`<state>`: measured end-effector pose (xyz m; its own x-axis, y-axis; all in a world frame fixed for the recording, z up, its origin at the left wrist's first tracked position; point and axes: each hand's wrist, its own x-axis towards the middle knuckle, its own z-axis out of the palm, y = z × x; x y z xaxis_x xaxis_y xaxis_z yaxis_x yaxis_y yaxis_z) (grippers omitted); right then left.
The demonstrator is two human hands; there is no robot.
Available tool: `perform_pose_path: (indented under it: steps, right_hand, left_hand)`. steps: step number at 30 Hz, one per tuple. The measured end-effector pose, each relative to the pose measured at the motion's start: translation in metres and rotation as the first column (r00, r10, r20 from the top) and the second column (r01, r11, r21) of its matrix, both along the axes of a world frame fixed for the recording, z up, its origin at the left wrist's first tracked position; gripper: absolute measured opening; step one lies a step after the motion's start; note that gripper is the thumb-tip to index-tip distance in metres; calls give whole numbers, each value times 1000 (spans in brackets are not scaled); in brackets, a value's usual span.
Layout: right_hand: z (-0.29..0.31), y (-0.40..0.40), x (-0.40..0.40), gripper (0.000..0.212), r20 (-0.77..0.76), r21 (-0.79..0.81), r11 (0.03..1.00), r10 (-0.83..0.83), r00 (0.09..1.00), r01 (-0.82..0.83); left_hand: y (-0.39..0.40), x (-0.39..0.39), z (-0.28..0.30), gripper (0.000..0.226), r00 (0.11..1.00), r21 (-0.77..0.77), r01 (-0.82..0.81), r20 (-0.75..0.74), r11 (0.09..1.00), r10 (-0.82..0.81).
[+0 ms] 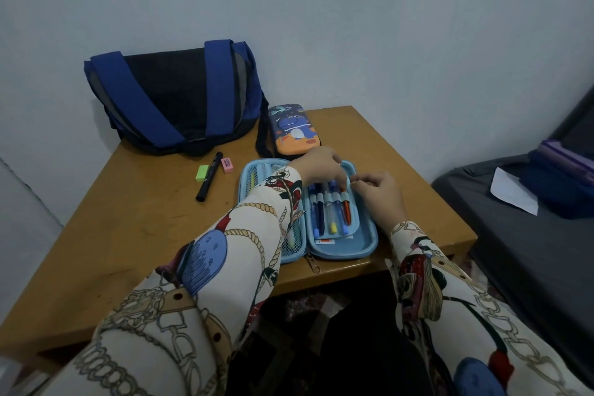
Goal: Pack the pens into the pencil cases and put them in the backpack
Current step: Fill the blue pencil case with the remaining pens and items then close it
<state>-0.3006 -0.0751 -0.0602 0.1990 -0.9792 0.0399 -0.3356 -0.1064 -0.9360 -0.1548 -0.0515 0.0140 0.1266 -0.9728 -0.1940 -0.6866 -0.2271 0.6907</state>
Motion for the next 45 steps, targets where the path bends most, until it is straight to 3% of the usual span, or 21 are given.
perform_pose_path:
  steps: [7, 11, 19, 22, 25, 28, 32, 35, 38, 41, 45]
  right_hand:
    - [0, -2, 0, 25, -12, 7, 1000, 5, 1000, -5]
    - [2, -1, 1, 10, -16, -16, 1000, 18, 1000, -18]
    - [0, -1, 2, 20, -18, -9, 1000, 21, 1000, -21]
    - [-2, -3, 1, 23, -21, -16, 1000, 10, 1000, -11]
    - [-1, -3, 1, 24, -26, -10, 1000, -3, 1000, 3]
    - [-1, -3, 2, 24, -26, -15, 1000, -2, 1000, 2]
    - [1, -2, 2, 18, -10, -11, 1000, -13, 1000, 13]
    - [1, 0, 2, 16, 1, 3, 1000, -10, 1000, 10]
    - [2, 1, 2, 23, 0, 11, 1000, -8, 1000, 8]
    - [4, 3, 2, 22, 10, 15, 1000, -12, 1000, 12]
    - [2, 0, 1, 14, -14, -21, 1000, 8, 1000, -9]
  left_hand:
    - [3, 4, -6, 68, 995, -3, 58, 79, 998, -58]
    - [5, 6, -11, 72, 993, -18, 74, 97, 997, -72]
    - [13, 11, -16, 57, 992, -98, 95, 89, 991, -86]
    - [21, 14, -13, 48, 999, -207, 33, 1, 978, -33]
    - [26, 27, -14, 36, 990, -361, -136, -8, 923, 143]
    - [34, 51, -17, 37, 926, -420, -358, -48, 834, 374]
    - [47, 87, -22, 35, 780, -459, -499, 132, 735, 612]
    - [60, 106, -28, 32, 646, -433, -580, 271, 690, 713]
    - [73, 118, -32, 31, 552, -433, -638, 319, 637, 770]
    - [80, 127, -36, 30, 521, -405, -679, 322, 613, 790]
    - [84, 133, -41, 22, 554, -357, -694, 290, 625, 780]
